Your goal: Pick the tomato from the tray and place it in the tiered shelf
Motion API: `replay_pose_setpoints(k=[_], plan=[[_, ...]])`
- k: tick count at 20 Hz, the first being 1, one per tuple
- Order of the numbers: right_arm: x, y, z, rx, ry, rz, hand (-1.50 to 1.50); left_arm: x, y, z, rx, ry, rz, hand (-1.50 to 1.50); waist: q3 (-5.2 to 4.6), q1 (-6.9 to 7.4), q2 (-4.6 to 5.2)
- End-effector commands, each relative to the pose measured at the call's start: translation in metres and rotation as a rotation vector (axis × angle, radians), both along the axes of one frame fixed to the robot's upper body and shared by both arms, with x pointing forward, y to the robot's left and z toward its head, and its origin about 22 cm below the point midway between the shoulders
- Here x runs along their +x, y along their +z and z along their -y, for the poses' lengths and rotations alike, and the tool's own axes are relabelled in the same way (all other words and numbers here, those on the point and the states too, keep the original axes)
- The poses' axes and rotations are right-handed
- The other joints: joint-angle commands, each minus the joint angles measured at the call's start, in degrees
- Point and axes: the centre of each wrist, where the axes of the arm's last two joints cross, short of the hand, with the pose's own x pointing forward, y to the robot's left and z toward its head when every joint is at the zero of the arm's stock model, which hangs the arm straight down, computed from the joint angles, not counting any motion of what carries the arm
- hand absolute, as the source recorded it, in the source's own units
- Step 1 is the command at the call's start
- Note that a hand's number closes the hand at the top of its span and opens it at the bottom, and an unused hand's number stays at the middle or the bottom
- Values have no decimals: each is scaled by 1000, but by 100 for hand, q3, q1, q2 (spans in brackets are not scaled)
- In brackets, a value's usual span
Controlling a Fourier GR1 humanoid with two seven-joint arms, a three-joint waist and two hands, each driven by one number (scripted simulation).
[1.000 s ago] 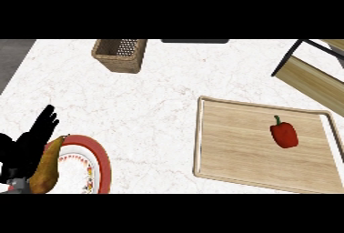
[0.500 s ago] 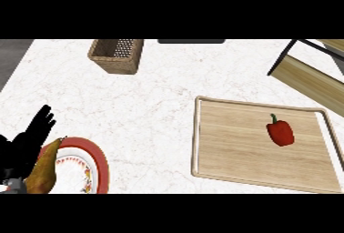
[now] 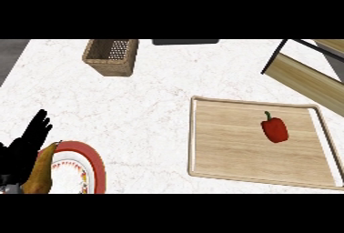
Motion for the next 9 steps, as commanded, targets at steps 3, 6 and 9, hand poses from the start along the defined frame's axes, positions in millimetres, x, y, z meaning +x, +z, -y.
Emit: replay_pose_setpoints(k=[3,6,9], plan=[[-104,39,25,6,-17,-56,-150,-6,0,-13,-9,40,-12,0,10,-194,-33],[-146,52,27,-6,-7,-91,-150,-2,-2,-3,-12,30,0,0,9,-227,-27],[-187,49,37,-14,-2,-60,-150,-17,-4,-7,10,45,3,0,21,-269,-42]])
